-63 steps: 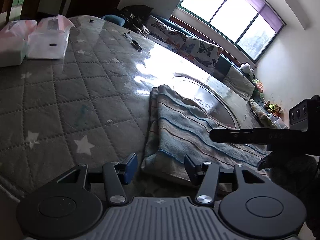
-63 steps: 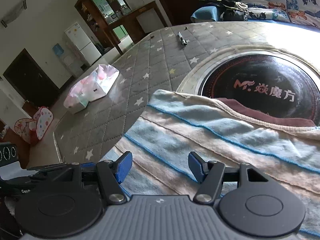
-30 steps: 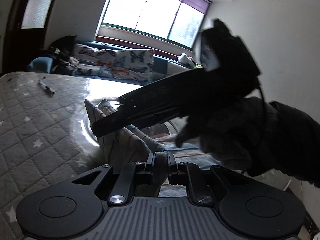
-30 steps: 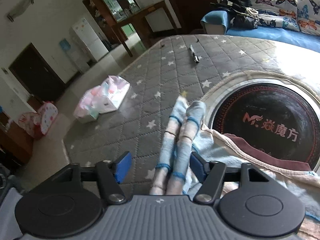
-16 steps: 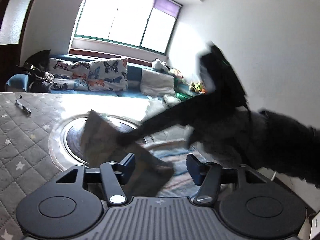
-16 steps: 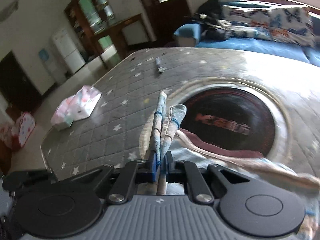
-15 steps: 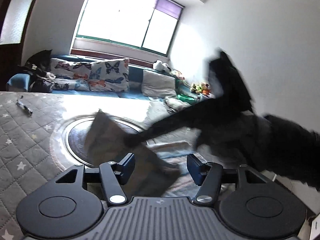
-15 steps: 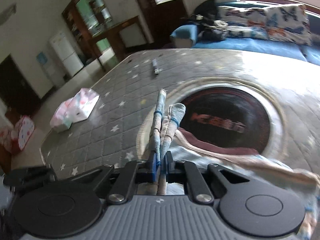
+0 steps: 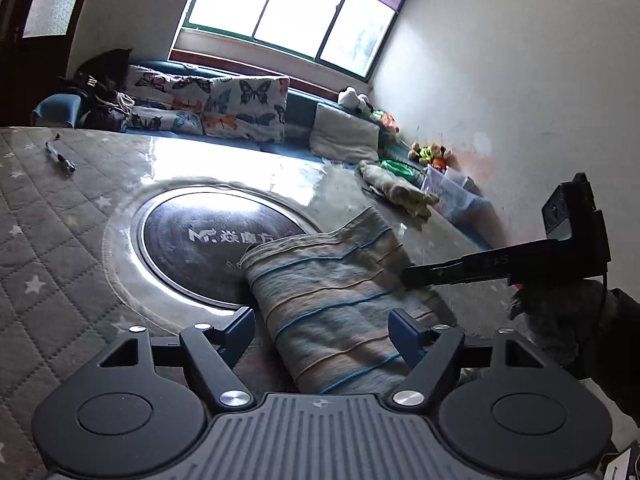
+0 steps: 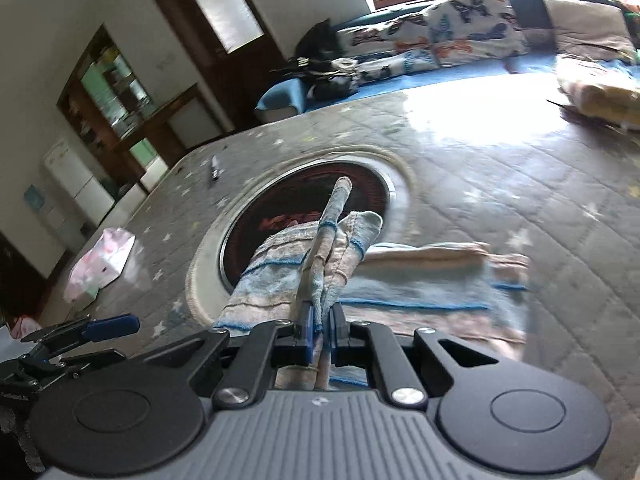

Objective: Fold clothes

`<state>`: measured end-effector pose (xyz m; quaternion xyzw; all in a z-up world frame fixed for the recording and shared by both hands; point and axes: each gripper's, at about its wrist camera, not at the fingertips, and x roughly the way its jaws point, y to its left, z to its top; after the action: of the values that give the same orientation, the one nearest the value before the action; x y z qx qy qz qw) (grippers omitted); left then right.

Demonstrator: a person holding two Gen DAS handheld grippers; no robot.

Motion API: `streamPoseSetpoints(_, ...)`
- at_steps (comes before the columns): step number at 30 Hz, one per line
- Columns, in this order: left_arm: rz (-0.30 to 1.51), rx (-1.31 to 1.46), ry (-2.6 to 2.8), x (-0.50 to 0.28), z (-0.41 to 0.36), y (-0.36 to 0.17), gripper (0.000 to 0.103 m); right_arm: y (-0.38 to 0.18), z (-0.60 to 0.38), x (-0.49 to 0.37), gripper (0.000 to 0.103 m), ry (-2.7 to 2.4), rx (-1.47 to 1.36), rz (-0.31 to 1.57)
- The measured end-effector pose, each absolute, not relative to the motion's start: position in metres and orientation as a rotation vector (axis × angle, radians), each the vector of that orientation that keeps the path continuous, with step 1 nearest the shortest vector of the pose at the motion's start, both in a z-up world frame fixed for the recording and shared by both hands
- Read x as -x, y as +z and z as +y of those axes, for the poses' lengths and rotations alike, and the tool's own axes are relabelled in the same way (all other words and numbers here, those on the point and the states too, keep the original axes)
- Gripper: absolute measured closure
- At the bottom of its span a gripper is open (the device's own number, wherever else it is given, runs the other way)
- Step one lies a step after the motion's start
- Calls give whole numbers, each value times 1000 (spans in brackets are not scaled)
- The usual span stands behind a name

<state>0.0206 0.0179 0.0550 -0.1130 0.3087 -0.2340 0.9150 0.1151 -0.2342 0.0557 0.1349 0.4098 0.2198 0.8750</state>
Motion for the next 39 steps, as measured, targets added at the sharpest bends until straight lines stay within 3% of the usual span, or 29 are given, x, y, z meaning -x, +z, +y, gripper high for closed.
streamPoseSetpoints(13,706,203,-470,-34,-6,44,25,33,-288,-107,96,363,-384,824)
streamPoseSetpoints(18,715,190,-468,-37,-7,43,25,48,-293,-95,97,380,-374,748)
streamPoseSetpoints(26,740,173,-476,-40,-12,39,24,26,-308,-94,97,314,-420,787)
streamPoseSetpoints(39,762,162,-485,-44,-22,31,24,46,-311,-85,97,310,-392,694)
